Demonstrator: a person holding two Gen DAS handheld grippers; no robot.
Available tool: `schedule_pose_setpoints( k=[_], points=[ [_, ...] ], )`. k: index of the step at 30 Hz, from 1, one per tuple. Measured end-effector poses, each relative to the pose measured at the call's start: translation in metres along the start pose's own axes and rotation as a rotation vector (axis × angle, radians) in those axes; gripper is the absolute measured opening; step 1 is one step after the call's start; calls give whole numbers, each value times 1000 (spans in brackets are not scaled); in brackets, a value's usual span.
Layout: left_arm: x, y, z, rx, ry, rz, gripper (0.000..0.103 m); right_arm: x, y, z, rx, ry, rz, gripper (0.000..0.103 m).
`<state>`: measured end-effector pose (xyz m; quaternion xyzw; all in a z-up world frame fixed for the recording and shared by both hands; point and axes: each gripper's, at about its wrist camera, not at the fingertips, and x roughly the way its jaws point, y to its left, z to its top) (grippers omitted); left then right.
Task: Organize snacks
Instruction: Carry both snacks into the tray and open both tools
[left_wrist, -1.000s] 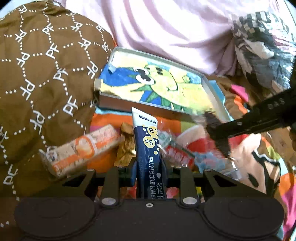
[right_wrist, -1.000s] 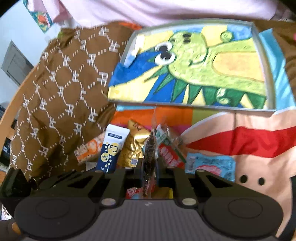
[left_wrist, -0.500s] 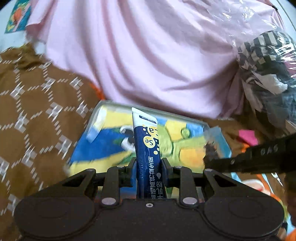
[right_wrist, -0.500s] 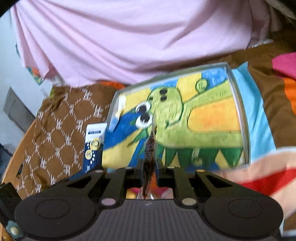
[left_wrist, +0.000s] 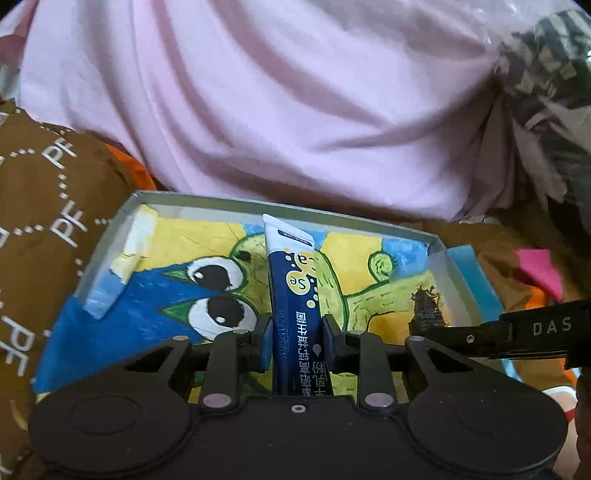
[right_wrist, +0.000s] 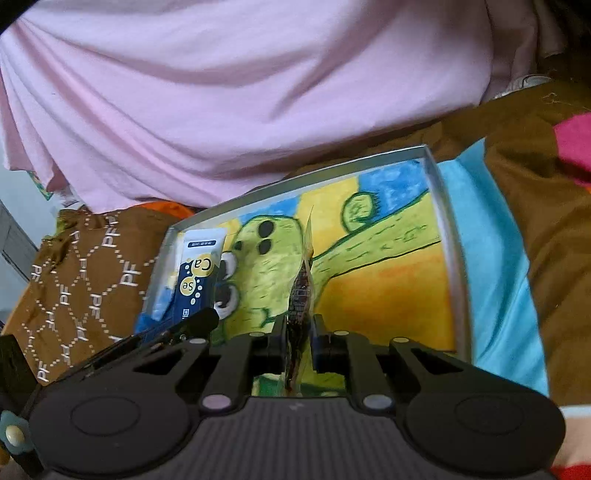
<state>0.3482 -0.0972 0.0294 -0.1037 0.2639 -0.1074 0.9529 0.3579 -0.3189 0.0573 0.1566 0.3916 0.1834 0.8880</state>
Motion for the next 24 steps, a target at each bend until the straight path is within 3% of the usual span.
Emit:
schedule_pose_setpoints(
  k=[11,15,21,24],
  points=[
    [22,-13,-15,18,49,16,29,5,-16,-9,16,32,-39,16],
    [22,-14,-19,30,51,29,33,2,-19,-11,13,39,-67,25],
    [12,-12,-20,20,43,39,54,-10,-18,-12,-30,21,-94,46],
    [-1,-10,-18,3,18,53,69,-20,-12,-14,-82,-12,-114,58]
  ],
)
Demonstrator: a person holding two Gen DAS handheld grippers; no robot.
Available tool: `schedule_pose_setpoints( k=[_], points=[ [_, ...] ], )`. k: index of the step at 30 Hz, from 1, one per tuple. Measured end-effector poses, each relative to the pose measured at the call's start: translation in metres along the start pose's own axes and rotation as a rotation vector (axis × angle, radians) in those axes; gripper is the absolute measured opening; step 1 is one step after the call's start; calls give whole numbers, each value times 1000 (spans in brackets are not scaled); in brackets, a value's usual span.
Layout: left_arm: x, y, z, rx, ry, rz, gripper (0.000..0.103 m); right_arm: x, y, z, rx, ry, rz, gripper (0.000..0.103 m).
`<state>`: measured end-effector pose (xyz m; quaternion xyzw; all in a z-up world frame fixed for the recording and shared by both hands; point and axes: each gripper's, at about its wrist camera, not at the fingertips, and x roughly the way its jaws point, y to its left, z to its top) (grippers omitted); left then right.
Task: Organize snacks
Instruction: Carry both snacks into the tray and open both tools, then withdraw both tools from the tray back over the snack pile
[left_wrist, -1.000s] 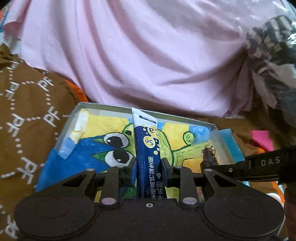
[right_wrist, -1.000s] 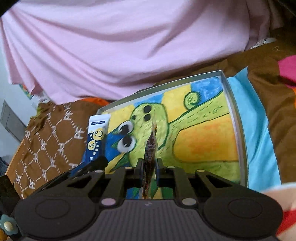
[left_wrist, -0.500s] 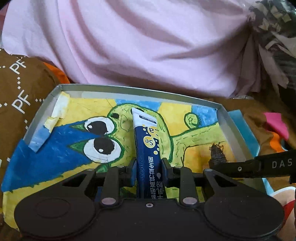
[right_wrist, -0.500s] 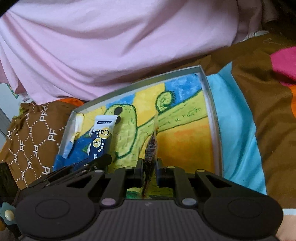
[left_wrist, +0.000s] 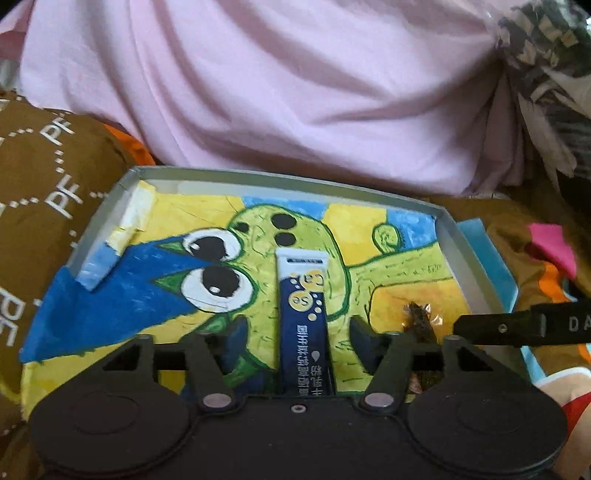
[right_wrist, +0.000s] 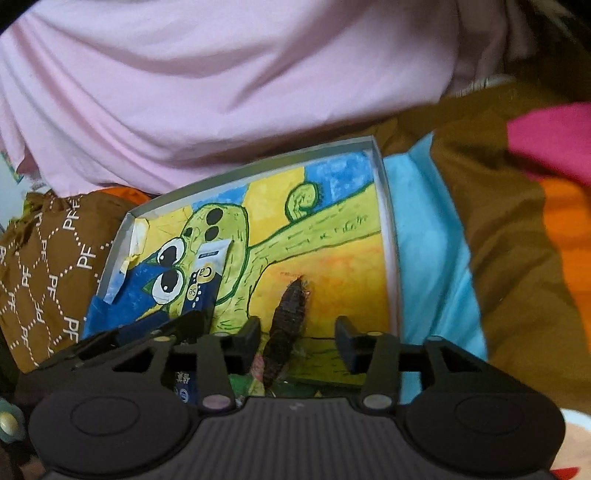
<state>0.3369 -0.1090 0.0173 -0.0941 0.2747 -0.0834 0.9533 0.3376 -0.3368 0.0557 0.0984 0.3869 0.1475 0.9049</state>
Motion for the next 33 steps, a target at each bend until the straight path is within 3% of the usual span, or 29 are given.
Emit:
schedule_pose_setpoints(
  k=[7,12,17,24,33],
  points=[
    [-44,5,3,1,-87,48,95,-43,22,-19,-129,-158,-24,86],
    [-83,12,2,4,-141,87,101,-81,36,-41,-177,-315,-41,101],
    [-126,19,-5,31,-204,98,102,-111,58,-70,-266,-433,-64,103],
    [-179,25,-24,83,-249,120,102,-138,91,-102,-307,-508,-20,103],
    [-238,51,-57,59,-236,152,102,-155,121,-156,-333,-493,27,103]
  ],
)
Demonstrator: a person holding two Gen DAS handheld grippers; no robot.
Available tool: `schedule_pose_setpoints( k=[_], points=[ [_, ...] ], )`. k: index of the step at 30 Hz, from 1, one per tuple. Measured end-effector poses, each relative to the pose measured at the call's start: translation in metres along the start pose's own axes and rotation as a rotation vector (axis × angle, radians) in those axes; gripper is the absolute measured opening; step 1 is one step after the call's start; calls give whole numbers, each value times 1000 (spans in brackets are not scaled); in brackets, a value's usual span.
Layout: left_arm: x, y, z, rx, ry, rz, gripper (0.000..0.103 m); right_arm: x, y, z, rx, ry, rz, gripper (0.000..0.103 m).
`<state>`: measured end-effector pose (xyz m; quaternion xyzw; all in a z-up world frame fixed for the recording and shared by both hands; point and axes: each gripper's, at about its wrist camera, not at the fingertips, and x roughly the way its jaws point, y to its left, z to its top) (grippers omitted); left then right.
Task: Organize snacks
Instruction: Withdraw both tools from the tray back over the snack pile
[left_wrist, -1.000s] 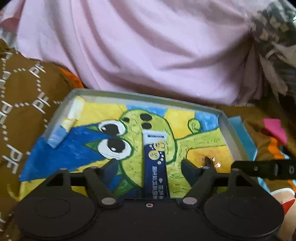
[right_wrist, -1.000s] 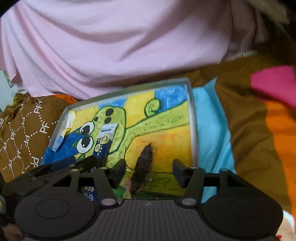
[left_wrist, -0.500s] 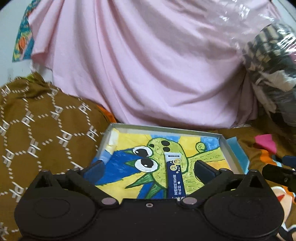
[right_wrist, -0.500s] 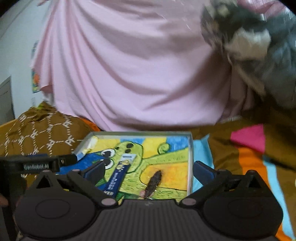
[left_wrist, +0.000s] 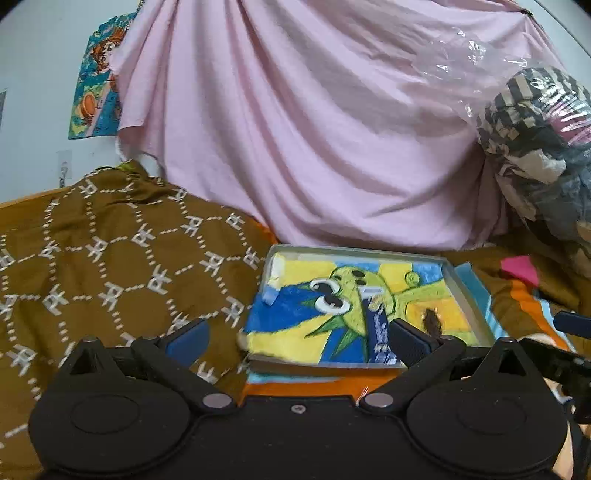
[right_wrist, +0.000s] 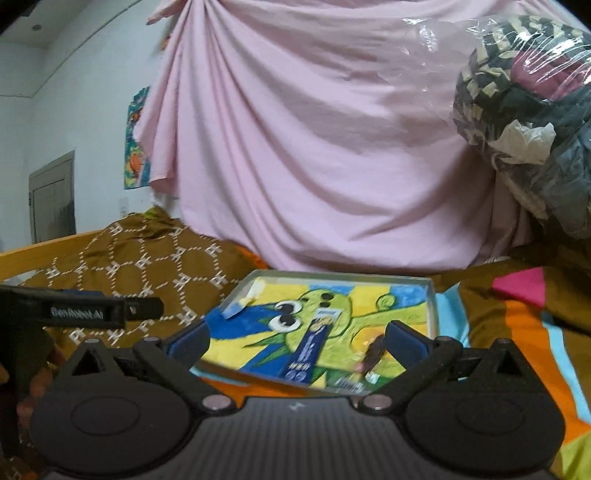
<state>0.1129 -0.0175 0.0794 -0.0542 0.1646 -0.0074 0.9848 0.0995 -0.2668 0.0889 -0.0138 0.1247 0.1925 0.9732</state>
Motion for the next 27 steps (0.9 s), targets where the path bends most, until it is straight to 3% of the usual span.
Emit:
schedule_pose_setpoints(
  k=[11,27],
  points=[
    [-39,34,-46,90,116,22,102,-22,37,-53,13,131,36,103],
    [-17,60,-89,4,324,29,102,-9,72,-88,-58,315,92,103]
  ],
)
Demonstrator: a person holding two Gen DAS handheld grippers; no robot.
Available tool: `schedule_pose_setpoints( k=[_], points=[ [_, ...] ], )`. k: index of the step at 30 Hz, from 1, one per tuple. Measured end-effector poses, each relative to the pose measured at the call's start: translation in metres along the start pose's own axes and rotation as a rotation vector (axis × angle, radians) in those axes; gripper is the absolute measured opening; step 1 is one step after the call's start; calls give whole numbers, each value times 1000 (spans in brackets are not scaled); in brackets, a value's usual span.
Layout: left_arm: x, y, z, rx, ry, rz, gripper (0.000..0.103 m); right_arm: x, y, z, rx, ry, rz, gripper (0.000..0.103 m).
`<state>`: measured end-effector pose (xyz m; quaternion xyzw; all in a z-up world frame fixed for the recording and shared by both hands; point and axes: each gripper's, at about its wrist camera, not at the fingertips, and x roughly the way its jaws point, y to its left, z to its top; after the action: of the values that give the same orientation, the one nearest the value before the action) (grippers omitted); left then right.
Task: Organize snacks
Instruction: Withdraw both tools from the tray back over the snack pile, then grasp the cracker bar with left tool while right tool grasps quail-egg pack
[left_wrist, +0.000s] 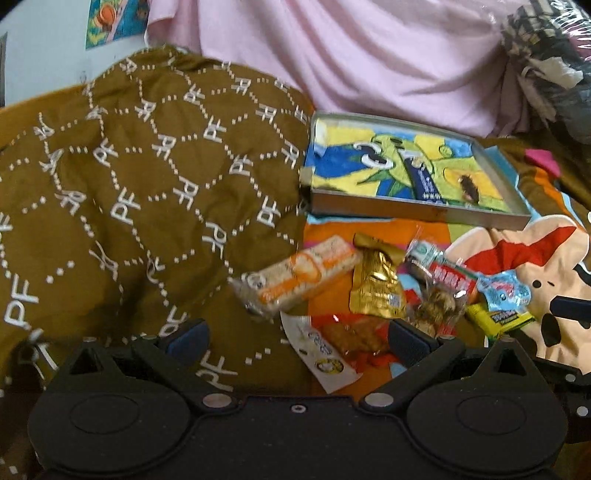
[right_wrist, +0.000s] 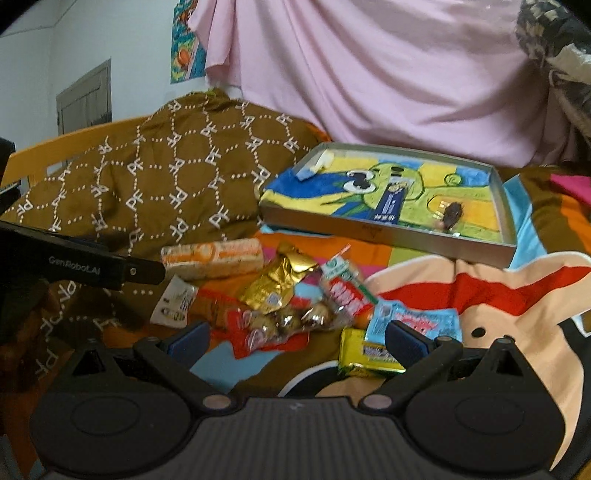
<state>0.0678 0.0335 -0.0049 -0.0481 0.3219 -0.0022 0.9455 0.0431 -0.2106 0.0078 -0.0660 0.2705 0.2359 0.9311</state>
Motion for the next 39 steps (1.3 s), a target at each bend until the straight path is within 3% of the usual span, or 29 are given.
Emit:
schedule_pose_setpoints(
  k=[16,39],
  points=[
    [13,1,0,6,7,-12,102,24,1,2,30,76,-5,103],
    [21,11,16,25,-144,10,102,57,13,10,96,177,-4,103]
  ],
)
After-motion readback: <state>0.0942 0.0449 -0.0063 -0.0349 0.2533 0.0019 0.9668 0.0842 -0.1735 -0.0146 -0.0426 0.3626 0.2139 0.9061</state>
